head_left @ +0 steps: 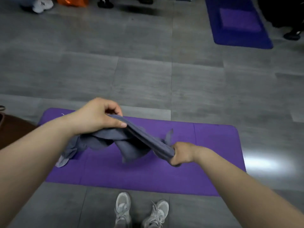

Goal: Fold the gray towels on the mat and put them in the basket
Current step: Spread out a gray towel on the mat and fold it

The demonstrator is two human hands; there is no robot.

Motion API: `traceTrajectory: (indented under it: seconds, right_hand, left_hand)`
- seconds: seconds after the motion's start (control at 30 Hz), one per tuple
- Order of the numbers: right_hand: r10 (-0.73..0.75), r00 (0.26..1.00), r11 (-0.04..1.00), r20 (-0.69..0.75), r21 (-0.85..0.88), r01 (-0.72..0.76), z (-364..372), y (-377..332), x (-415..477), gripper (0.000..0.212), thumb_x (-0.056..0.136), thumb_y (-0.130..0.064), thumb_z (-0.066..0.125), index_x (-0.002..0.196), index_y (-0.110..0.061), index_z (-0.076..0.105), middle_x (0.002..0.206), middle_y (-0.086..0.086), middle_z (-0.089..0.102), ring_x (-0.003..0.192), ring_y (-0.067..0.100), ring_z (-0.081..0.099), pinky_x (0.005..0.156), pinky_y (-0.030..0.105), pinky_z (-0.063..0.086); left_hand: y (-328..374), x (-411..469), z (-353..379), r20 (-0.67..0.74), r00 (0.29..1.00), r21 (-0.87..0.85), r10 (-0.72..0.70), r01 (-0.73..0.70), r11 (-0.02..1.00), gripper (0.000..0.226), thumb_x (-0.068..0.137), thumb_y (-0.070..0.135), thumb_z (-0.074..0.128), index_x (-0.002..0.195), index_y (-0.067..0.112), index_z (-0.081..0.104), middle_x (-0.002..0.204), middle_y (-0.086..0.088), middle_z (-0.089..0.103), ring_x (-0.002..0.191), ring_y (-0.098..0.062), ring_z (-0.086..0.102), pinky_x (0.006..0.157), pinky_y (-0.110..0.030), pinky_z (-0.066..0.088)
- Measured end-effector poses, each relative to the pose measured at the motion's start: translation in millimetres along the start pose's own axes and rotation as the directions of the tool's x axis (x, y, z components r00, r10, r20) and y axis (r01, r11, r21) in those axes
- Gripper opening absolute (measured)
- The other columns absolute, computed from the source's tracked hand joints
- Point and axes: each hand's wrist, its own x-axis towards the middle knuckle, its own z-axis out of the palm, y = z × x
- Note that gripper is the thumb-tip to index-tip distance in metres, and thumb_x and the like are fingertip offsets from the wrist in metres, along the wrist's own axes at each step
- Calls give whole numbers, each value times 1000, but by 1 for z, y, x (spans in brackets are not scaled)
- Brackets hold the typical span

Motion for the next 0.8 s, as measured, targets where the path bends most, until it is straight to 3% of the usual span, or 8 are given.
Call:
traceTrajectory:
  seconds: [0.13, 0.23, 0.37, 0.47, 0.6, 0.7, 0.77, 0.8]
  right_hand:
    - [125, 981, 980, 150, -170, -99, 24, 28, 32, 8, 85, -23, 54, 77, -22, 55, 86, 3, 61, 88, 22, 56, 70, 25, 38]
    - [225, 974, 921, 24, -332, -205, 19, 45, 55, 29, 87, -25, 50, 112, -12, 58, 120, 7, 61, 113, 24, 56, 95, 30, 38]
    - [262, 952, 837, -159, -453, -307, -8, 66, 82, 29, 89, -27, 44, 112, -15, 58, 121, 5, 62, 116, 20, 54, 108, 32, 22]
    - [250, 905, 793, -343, -464, -395, -42, 81, 77, 27, 91, -27, 43, 112, -20, 60, 119, 2, 64, 114, 18, 56, 103, 29, 26]
    - [208, 810, 839, -548, -326, -436, -64, 91, 52, 24, 92, -22, 45, 106, -14, 63, 113, 13, 66, 109, 25, 58, 95, 29, 30]
    - [2, 686, 869, -728, -338, -361, -49, 90, 45, 18, 75, -16, 59, 67, -1, 65, 65, 23, 67, 68, 35, 66, 78, 40, 45]
    - [-95, 648, 870, -756, -380, -315, -34, 88, 43, 31, 62, -28, 46, 42, -6, 54, 35, 15, 51, 36, 29, 55, 54, 38, 50]
    - [-109, 639, 880, -761, -373, -294, -23, 88, 47, 34, 60, -32, 39, 38, -8, 51, 30, 11, 47, 31, 26, 52, 49, 35, 48]
  left_hand:
    - [-66, 11, 10, 124, 976, 357, -178, 124, 926, 31, 73, 19, 74, 56, 30, 50, 53, 18, 61, 58, 3, 54, 55, -8, 36]
    - [-106, 27, 27, 180, 950, 583, -256, 106, 806, 10, 81, 31, 65, 74, 27, 59, 92, 3, 67, 86, -14, 58, 68, -20, 39]
    - [-123, 62, 33, 86, 982, 711, -170, 59, 701, 28, 88, 36, 53, 107, 19, 62, 119, 0, 59, 113, -20, 53, 87, -28, 41]
    - [-124, 78, 12, -14, 994, 744, -108, 83, 663, 30, 91, 31, 49, 112, 15, 61, 122, -5, 57, 115, -24, 52, 85, -31, 41]
    - [-128, 76, -15, -188, 981, 686, 46, 97, 721, 25, 84, 15, 58, 106, 6, 67, 113, -20, 62, 107, -35, 58, 81, -41, 43]
    - [-136, 68, -17, -250, 935, 700, 252, -5, 714, 15, 74, 4, 67, 88, 1, 72, 88, -26, 66, 82, -42, 65, 65, -45, 49]
    - [-151, 61, -13, -241, 912, 743, 332, -47, 668, 11, 62, 4, 70, 72, 1, 71, 66, -23, 66, 56, -40, 65, 46, -42, 50]
    - [-162, 57, -9, -241, 914, 754, 327, -36, 656, 11, 61, 9, 69, 68, 1, 70, 60, -21, 65, 48, -37, 64, 40, -40, 49]
